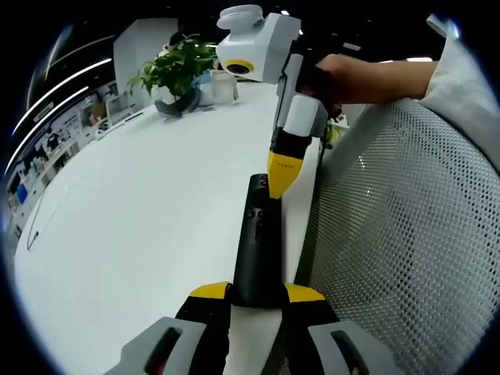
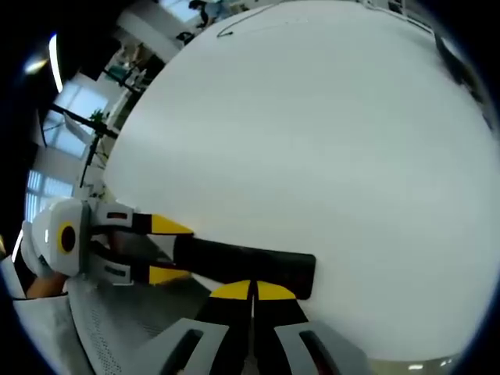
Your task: Press the specified remote control buttons in sequence, fully releasing each button before pressing the next.
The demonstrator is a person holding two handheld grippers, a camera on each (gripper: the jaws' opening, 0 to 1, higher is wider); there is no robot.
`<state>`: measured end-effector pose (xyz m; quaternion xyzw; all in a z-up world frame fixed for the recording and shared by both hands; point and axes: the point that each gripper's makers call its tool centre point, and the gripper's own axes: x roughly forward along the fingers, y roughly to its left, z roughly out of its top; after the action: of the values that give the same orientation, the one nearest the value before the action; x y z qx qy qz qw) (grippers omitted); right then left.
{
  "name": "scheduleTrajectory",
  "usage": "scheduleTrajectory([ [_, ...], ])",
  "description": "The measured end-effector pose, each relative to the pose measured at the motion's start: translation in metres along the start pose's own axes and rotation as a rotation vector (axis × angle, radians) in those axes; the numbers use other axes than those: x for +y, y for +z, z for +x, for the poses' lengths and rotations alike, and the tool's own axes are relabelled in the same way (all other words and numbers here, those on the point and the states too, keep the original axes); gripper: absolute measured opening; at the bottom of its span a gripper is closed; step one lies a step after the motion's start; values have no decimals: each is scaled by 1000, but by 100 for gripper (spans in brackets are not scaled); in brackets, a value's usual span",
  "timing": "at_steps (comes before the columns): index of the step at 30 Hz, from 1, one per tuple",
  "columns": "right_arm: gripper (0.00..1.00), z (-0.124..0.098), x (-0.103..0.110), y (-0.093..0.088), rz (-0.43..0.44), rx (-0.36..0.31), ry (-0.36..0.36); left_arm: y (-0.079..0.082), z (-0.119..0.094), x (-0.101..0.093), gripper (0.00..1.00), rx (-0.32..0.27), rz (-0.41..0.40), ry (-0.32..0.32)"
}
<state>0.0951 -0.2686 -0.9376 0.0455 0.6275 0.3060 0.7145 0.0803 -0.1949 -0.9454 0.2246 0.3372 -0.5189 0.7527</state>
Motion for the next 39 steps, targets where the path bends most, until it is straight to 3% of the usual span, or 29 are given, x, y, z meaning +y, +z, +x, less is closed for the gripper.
scheduleTrajectory([
  [10,0,2,-1,-2,11,9,11,0,1,-1,25,-9,3,-5],
  [18,0,3,-1,-2,-40,19,-55,0,1,0,25,7,-5,4],
  [26,0,1,-2,-2,39,-17,18,0,1,0,25,17,2,3],
  [35,0,-1,0,2,107,-21,51,0,1,1,25,19,-4,10],
  [39,0,-6,2,10,98,-75,52,-1,0,2,27,21,-12,16],
])
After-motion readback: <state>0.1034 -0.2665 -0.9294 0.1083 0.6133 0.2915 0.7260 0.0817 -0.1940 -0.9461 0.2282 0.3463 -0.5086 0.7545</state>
